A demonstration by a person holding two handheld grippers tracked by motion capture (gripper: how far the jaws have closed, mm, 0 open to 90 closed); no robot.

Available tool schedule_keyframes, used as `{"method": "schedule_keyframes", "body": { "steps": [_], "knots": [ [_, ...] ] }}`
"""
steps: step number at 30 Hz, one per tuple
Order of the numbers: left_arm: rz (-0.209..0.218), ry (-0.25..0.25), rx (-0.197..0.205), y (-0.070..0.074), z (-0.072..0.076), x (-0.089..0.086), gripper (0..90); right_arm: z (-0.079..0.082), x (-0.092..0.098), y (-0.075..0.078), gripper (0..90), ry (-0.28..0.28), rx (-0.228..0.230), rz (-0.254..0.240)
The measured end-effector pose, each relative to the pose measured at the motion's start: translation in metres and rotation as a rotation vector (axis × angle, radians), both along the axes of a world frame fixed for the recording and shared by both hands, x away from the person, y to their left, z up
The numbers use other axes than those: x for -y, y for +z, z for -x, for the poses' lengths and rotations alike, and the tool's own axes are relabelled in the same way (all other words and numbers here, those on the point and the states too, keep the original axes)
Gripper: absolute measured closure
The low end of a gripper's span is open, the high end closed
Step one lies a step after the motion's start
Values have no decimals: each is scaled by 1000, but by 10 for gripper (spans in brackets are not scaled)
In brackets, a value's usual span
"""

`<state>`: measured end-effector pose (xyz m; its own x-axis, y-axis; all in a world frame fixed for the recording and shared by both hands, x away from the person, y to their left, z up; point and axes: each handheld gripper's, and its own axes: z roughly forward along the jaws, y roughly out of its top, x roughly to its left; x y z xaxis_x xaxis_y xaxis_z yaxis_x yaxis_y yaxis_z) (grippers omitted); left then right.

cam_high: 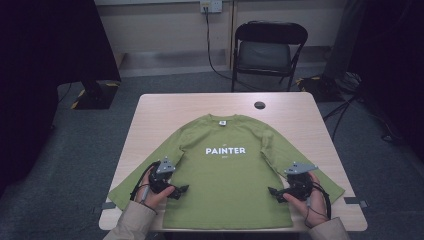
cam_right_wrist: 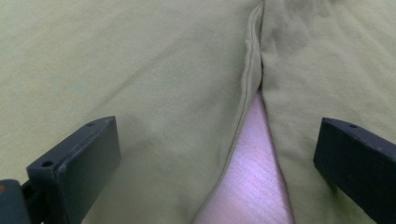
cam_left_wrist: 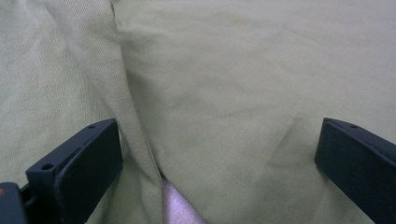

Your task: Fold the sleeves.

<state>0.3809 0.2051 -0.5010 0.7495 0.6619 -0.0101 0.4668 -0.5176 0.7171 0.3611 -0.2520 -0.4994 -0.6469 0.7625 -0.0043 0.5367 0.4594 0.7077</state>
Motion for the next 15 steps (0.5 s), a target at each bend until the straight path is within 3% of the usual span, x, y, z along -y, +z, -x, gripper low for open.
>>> {"method": "schedule_keyframes", "body": {
  "steps": [15],
  "knots": [
    [0,1,0,0,0,0,0,2,10,9,19,-3,37,-32]
  ]
}}
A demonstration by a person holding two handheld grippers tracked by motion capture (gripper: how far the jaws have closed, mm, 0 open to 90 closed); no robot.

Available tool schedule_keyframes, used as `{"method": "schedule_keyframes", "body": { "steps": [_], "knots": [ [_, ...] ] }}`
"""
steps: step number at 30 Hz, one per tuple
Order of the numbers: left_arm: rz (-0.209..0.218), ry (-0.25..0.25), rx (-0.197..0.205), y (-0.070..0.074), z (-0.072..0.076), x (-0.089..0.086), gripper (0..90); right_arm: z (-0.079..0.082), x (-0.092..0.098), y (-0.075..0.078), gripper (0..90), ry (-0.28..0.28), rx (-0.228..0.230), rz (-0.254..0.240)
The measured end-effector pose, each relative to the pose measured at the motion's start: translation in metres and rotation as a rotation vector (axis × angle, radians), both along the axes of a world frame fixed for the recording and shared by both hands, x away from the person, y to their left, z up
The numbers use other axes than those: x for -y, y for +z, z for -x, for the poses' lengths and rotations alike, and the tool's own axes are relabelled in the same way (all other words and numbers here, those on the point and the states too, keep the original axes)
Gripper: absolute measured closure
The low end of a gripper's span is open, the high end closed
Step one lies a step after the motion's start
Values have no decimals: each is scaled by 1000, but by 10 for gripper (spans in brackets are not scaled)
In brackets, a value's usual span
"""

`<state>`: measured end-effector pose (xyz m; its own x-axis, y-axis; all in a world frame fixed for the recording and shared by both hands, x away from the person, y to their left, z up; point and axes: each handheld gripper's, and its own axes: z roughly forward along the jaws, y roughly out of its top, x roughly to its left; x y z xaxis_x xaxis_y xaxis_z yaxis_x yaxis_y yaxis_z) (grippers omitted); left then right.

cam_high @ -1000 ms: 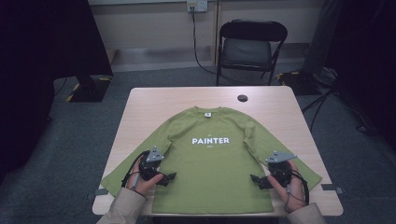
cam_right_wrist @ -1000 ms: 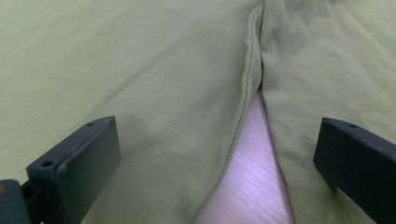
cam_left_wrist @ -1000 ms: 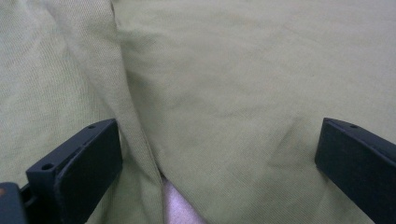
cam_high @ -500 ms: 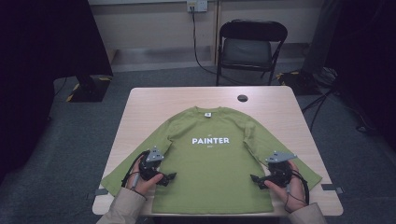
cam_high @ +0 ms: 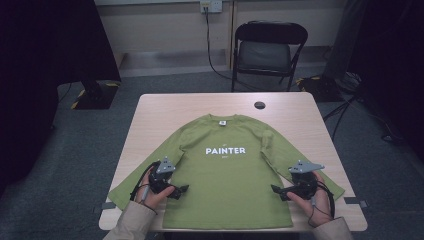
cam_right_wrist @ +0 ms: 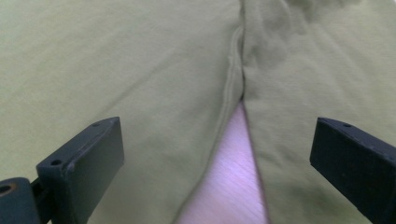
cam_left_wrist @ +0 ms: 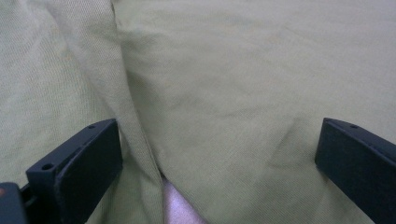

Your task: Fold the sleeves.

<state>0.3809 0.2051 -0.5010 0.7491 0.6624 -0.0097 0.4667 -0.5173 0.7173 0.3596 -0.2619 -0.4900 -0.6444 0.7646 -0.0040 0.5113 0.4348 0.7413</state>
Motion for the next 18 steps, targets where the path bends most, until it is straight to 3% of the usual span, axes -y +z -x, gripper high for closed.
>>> {"method": "schedule_keyframes", "body": {
  "steps": [18],
  "knots": [
    [-1,-1,0,0,0,0,0,7,26,5,24,-18,-6,26]
  ]
}}
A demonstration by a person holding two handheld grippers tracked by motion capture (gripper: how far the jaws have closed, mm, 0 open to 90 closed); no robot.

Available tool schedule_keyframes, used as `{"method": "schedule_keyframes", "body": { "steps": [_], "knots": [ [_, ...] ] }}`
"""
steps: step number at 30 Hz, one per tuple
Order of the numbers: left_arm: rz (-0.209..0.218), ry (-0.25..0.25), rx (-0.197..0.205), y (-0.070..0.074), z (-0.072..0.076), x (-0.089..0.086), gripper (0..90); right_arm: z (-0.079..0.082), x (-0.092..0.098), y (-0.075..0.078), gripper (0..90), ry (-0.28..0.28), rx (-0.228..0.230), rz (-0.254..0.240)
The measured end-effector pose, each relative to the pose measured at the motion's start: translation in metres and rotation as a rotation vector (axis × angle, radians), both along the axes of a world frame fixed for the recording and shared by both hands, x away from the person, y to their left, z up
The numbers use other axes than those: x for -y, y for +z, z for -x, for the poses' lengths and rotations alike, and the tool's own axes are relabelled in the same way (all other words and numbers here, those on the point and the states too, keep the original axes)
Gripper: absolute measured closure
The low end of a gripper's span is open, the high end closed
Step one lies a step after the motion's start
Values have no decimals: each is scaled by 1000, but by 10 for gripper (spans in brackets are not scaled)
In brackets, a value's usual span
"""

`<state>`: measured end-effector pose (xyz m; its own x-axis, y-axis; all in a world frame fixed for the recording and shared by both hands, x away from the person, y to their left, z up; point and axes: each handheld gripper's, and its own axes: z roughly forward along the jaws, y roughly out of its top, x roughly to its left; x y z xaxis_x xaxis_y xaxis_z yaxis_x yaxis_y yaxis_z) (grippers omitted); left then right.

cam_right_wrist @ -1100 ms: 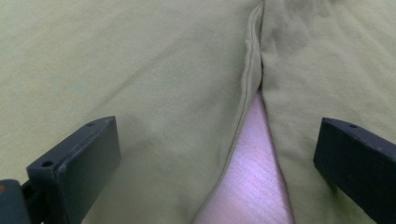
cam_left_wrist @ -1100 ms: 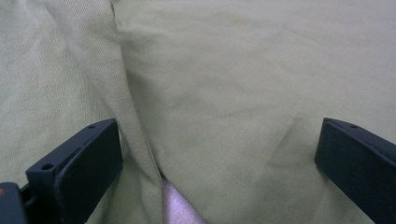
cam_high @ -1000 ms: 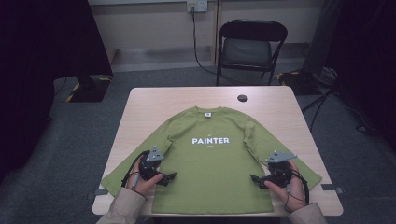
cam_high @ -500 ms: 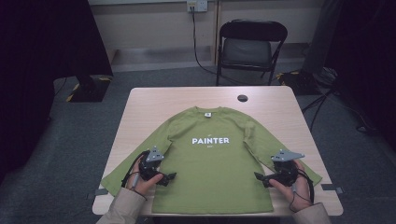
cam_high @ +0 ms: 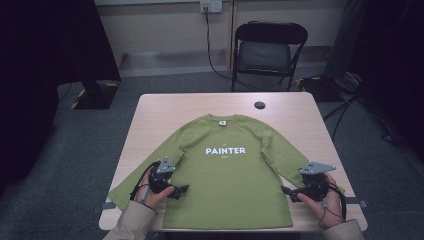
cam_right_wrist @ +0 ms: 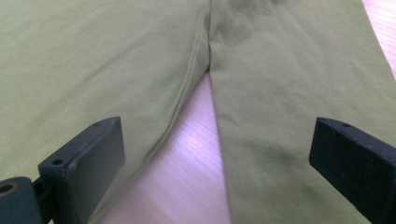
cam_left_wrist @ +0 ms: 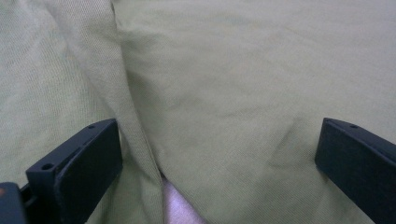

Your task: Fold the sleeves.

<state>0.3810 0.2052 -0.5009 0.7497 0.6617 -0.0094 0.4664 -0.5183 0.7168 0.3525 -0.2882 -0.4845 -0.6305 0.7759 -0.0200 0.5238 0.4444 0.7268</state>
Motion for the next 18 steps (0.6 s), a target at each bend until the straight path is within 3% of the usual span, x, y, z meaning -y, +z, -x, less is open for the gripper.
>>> {"method": "schedule_keyframes", "body": {
  "steps": [18],
  "knots": [
    [0,0,0,0,0,0,0,9,37,7,26,-50,0,4]
  ]
}}
